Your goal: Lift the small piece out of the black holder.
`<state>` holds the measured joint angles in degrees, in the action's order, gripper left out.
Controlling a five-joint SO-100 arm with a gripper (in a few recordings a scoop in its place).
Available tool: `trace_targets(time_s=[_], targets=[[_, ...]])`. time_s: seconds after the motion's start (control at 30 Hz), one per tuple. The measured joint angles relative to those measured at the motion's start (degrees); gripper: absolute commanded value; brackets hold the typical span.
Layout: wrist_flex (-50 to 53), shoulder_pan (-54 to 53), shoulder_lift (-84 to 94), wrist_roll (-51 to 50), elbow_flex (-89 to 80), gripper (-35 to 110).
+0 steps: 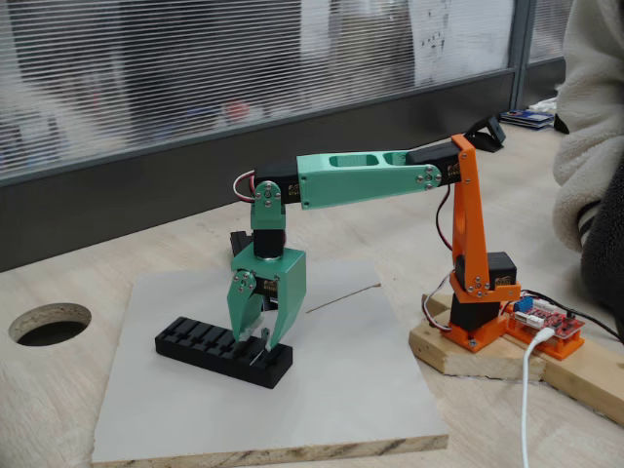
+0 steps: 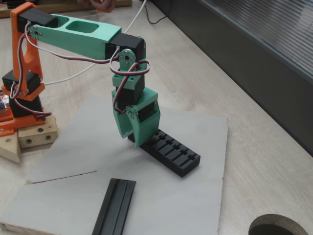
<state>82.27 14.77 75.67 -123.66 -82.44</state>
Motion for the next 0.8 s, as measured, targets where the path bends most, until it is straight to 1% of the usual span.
trace_targets(time_s=[0.67,0.8], targets=[[0.0,-0.2,0.0,0.1,0.0,32],[0.0,-2.9,0.0,0.1,0.0,32]])
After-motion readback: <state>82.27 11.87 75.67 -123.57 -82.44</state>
